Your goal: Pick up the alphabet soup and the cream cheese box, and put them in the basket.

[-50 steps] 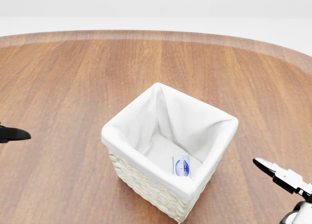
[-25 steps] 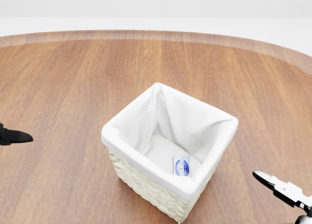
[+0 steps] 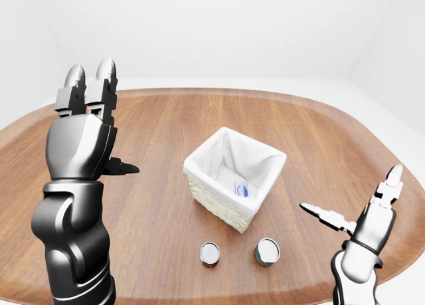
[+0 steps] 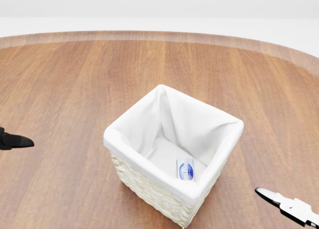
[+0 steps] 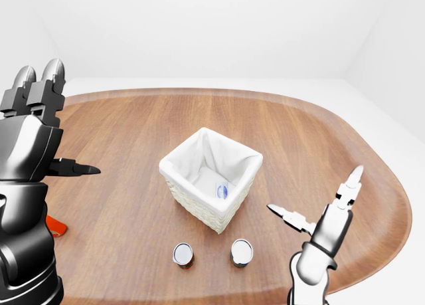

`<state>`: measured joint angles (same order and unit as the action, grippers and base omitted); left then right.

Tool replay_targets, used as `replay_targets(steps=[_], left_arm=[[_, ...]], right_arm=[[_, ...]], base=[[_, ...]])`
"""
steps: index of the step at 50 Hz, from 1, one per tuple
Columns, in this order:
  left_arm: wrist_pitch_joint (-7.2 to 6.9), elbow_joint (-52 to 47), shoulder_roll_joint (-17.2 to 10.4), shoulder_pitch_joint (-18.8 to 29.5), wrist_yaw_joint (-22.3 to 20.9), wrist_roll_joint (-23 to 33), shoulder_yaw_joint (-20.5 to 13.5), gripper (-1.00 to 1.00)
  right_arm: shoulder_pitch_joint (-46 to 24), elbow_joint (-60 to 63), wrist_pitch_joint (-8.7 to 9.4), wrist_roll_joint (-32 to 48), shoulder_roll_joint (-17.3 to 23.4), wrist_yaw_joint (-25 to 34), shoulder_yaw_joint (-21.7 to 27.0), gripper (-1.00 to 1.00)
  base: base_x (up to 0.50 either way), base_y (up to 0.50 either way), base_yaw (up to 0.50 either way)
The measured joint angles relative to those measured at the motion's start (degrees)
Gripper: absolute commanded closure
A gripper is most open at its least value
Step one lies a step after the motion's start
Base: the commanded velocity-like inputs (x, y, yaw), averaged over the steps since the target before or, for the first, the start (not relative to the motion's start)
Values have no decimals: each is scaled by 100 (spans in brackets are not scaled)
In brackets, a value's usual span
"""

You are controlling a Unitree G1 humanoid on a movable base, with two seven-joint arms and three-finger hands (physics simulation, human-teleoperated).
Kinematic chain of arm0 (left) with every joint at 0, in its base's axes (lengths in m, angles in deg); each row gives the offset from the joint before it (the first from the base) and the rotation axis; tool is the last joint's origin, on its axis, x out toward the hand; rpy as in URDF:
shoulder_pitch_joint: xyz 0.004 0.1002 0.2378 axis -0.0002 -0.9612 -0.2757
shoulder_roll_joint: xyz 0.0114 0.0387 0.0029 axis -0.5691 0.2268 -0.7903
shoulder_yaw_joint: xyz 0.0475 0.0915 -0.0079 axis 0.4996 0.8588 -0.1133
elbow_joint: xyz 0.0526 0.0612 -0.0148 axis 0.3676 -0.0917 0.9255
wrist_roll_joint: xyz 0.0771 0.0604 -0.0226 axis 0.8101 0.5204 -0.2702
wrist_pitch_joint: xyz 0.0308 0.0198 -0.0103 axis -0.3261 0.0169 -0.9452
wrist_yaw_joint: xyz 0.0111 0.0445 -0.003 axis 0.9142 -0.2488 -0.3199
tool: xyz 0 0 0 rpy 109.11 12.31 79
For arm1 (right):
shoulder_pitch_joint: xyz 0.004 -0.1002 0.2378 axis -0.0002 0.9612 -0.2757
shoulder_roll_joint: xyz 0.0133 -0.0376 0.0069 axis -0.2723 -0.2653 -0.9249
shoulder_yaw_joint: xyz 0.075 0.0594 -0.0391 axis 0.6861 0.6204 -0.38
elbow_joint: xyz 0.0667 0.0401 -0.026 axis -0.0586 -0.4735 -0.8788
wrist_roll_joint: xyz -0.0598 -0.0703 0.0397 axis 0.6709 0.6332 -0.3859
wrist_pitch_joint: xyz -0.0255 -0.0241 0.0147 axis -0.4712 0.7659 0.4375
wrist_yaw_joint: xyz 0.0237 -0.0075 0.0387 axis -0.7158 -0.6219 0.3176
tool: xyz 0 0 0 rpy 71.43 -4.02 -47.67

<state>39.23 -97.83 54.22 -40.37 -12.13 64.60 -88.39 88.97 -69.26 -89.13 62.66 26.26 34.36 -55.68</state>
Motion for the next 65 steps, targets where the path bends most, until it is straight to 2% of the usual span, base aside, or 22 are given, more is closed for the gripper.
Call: replay_targets(steps=[5, 15, 27, 35, 48, 65], left_arm=[[0, 16, 3, -7, 20, -10, -4, -100], [0, 21, 0, -12, 35, -17, -10, -100], [0, 45, 1, -21, 44, -16, -3, -100], [0, 28, 5, -23, 29, 5, -2, -100], [0, 20, 11, -31, 6, 35, 5, -100], [0, 36, 21, -46, -4, 57, 9, -100]], right_arm=[[197, 351, 58, 279, -106, 275, -78, -100], [600, 826, 33, 803, -278, 691, -294, -100], [1036, 1073, -110, 1314, -381, 1038, -482, -100], [1226, 1059, -115, 1527, -433, 1127, -545, -100], [1371, 935, -115, 1663, -444, 1104, -676, -100], [1407, 590, -115, 1404, -332, 1146, -854, -100]], base=[[0, 0, 0], [0, 0, 0], [0, 0, 0], [0, 0, 0], [0, 0, 0], [0, 0, 0]])
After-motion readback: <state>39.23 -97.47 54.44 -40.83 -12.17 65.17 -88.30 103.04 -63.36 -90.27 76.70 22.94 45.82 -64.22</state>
